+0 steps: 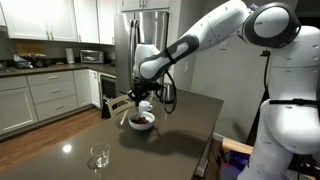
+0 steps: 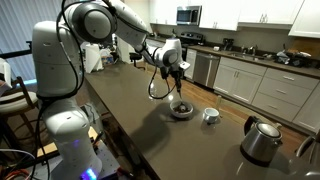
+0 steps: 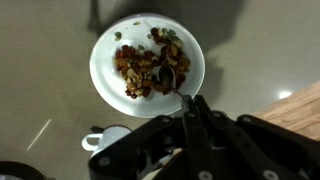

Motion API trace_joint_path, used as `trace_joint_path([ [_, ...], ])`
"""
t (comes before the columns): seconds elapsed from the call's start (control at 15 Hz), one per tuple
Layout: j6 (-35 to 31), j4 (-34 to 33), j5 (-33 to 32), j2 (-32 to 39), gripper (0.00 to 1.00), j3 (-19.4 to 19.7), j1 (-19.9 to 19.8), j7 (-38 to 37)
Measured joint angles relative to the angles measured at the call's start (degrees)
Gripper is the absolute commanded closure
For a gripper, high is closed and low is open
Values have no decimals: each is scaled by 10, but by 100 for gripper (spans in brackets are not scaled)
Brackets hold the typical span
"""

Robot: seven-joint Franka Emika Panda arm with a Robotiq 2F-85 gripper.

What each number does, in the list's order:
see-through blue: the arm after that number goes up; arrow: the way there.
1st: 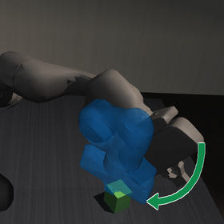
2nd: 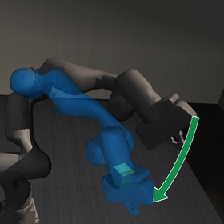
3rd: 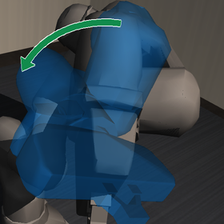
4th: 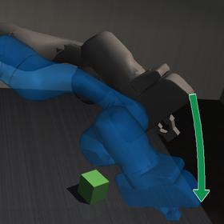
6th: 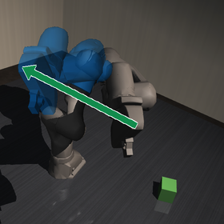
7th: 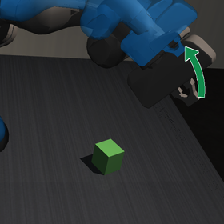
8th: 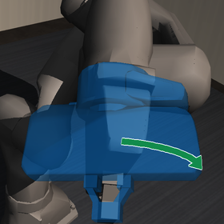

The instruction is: Stir the contents of the bowl

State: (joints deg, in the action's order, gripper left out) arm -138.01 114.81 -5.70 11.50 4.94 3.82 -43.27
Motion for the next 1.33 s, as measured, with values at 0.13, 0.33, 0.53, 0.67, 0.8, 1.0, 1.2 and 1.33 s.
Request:
trace_joint_path([
  [0.13, -17, 5, 0, 0, 96, -2, 1, -2],
  [0.33, -28, 7, 0, 0, 96, -6, 2, -10],
  [0.53, -28, 3, 0, 0, 96, -5, 2, -27],
  [0.67, -28, -3, 0, 0, 96, -3, 1, -42],
  [0.8, -28, -9, 0, -3, 96, 3, 1, -56],
  [1.0, -28, -14, 0, -9, 96, 15, -1, -75],
  [1.2, -28, -14, 0, -11, 96, 24, -5, -90],
  [1.33, -28, -13, -1, -11, 96, 28, -8, -98],
])
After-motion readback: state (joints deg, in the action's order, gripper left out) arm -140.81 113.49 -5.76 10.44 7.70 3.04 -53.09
